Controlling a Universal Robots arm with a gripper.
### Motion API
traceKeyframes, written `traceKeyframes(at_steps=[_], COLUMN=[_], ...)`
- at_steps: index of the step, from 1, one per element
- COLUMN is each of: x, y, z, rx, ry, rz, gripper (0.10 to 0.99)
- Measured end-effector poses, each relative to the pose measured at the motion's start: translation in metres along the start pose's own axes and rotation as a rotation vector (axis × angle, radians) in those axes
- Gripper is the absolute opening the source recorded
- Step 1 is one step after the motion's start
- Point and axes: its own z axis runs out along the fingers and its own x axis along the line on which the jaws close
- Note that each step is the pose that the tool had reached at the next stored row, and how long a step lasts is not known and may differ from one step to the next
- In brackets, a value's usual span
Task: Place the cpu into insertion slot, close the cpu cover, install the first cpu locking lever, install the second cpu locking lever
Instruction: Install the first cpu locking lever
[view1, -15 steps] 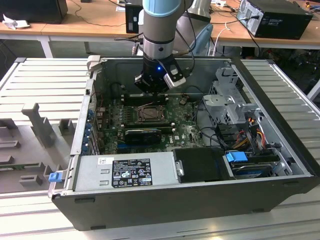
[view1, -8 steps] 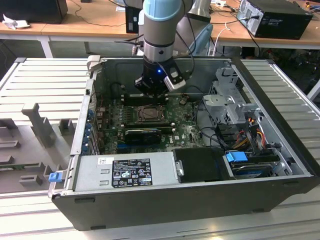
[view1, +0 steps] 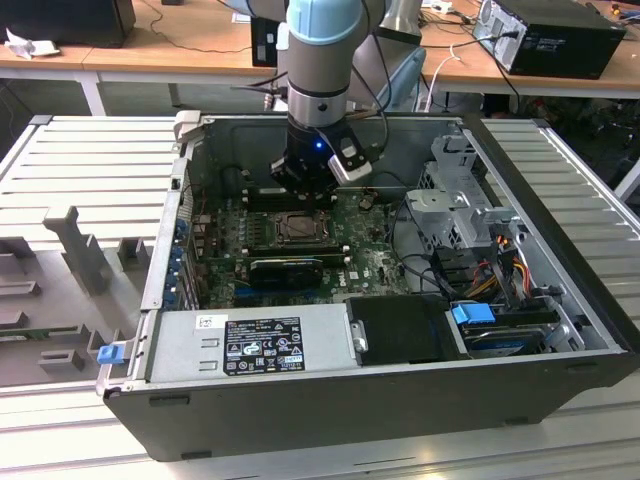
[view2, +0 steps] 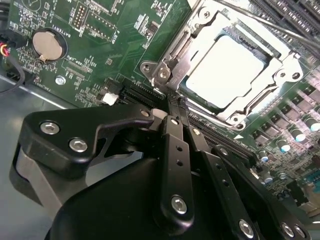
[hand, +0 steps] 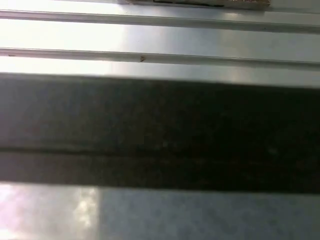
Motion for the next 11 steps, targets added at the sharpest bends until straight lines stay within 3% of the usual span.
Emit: traceKeyframes(at_steps=[3, 5, 9, 11], x=[-0.0002, -0.0002, -0.0005, -0.0006], y=[-0.0001, -0.0002, -0.0001, 0.0003], z=[0.0023, 0.0027, 0.0026, -0.0024], rx=[0.009, 0.009, -0.001, -0.002], ry=[0.0004, 0.0005, -0.0002, -0.0003], rz=[0.0, 0.0, 0.0, 0.0], gripper=[0.106, 0.106, 0.106, 0.106])
